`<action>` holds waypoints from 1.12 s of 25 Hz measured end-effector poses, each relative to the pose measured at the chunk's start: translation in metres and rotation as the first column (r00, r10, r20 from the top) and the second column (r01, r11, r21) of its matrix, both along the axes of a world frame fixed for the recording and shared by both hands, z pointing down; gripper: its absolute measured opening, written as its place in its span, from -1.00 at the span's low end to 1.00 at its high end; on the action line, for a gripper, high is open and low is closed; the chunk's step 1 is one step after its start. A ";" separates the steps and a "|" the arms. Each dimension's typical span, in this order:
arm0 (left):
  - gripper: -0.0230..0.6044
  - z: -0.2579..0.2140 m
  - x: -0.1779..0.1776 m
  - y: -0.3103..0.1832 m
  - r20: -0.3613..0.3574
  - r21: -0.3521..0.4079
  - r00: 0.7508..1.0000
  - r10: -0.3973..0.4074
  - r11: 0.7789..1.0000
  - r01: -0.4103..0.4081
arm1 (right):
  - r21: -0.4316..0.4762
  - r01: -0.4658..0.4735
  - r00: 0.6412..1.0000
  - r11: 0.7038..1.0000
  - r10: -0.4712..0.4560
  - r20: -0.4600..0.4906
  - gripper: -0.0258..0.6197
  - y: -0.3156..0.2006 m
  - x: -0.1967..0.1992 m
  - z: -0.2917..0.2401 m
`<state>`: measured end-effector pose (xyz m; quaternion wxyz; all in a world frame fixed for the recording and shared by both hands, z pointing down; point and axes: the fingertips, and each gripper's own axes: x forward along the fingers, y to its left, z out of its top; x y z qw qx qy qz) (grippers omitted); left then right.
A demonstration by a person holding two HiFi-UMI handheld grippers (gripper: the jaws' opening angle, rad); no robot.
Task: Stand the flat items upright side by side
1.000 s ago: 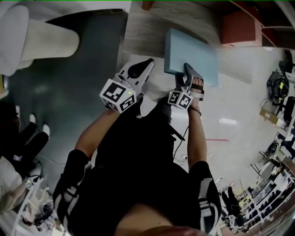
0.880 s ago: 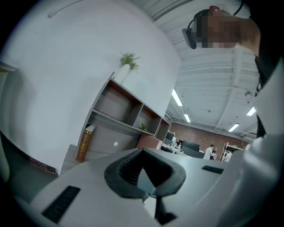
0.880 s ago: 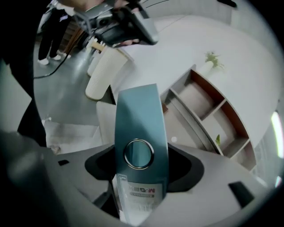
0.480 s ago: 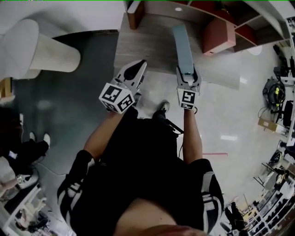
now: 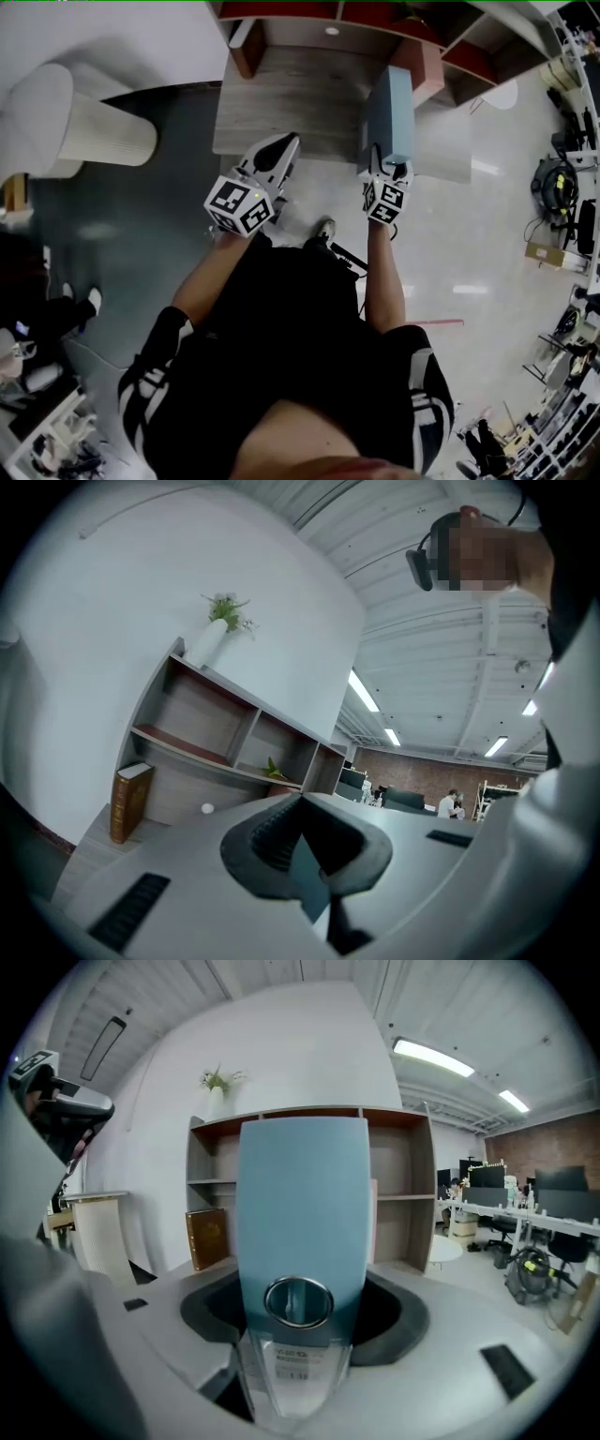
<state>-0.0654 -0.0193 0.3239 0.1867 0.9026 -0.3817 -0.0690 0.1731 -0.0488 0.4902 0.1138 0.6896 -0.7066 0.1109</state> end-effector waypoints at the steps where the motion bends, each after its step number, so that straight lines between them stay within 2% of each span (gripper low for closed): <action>1: -0.86 -0.001 0.005 0.001 -0.002 0.001 1.000 0.002 1.000 -0.002 | -0.012 -0.013 1.000 1.000 0.013 0.009 -0.01 0.003 0.005 0.004; 6: -0.86 -0.007 0.030 0.002 -0.007 0.015 1.000 -0.013 1.000 0.013 | -0.050 -0.036 0.999 0.998 0.036 0.008 -0.01 0.006 0.022 0.017; 11: -0.86 -0.015 0.054 0.010 -0.012 0.026 0.999 -0.043 0.999 0.044 | -0.050 -0.035 0.999 0.998 0.035 0.012 -0.01 0.000 0.036 0.015; 19: -0.86 -0.012 0.075 0.010 0.027 0.025 0.995 -0.092 0.995 0.092 | -0.047 -0.038 0.999 0.998 0.037 -0.018 -0.01 -0.018 0.047 0.014; 24: -0.86 -0.013 0.077 -0.007 0.037 0.034 0.997 -0.063 0.998 0.062 | -0.055 -0.063 0.997 0.996 0.060 -0.047 -0.01 -0.038 0.043 0.017; 28: -0.86 -0.012 0.078 -0.039 0.020 0.037 0.999 -0.030 0.999 0.029 | -0.056 -0.089 0.995 0.994 0.086 -0.054 -0.01 -0.062 0.041 0.017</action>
